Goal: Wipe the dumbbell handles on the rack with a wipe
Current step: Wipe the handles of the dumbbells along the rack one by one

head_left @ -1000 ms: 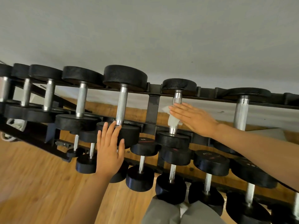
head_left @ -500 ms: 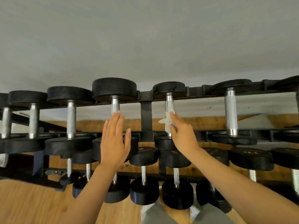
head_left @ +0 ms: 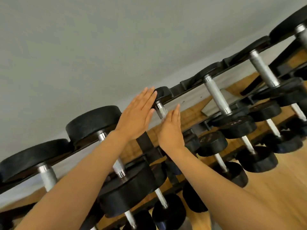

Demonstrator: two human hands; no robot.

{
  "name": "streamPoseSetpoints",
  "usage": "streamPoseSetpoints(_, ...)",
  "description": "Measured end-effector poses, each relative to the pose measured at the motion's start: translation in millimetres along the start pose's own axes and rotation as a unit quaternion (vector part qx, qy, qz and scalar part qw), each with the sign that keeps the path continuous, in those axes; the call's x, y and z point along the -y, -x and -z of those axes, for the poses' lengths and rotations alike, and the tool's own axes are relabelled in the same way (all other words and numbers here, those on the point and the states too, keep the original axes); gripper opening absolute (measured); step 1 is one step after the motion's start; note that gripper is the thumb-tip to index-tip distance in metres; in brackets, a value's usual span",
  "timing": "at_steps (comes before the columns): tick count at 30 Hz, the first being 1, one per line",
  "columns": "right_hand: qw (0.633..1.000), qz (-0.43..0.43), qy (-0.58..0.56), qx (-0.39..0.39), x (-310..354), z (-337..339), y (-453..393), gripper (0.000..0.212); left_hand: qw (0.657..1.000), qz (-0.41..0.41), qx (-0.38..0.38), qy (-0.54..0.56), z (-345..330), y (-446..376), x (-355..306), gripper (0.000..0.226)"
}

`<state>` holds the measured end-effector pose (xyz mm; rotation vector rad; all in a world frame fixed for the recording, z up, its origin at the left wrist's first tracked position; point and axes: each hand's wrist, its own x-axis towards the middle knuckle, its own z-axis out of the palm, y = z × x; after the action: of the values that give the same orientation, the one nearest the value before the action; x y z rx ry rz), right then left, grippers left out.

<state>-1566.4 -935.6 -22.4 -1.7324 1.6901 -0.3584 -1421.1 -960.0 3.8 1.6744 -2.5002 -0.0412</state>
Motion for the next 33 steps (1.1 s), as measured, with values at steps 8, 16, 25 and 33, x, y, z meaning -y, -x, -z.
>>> streamPoseSetpoints(8,0.983,-0.047,-0.128,-0.125,4.8,-11.7,-1.0,0.047,0.992,-0.124,-0.006,-0.029,-0.1,-15.9,20.5,0.056)
streamPoseSetpoints(16,0.997,-0.046,0.045,-0.049,34.6,-11.7,-23.9,0.070,0.965,-0.245,0.088,-0.016,27.5,-34.0,50.4,0.062)
streamPoseSetpoints(25,0.974,-0.134,0.148,0.108,5.2,-21.0,5.5,0.079,0.957,-0.273,0.093,-0.035,24.0,-39.8,58.4,0.057)
streamPoseSetpoints(33,0.987,-0.114,-0.048,-0.101,31.3,-15.8,-14.9,0.055,0.957,-0.275,0.087,-0.040,23.6,-40.4,57.6,0.052)
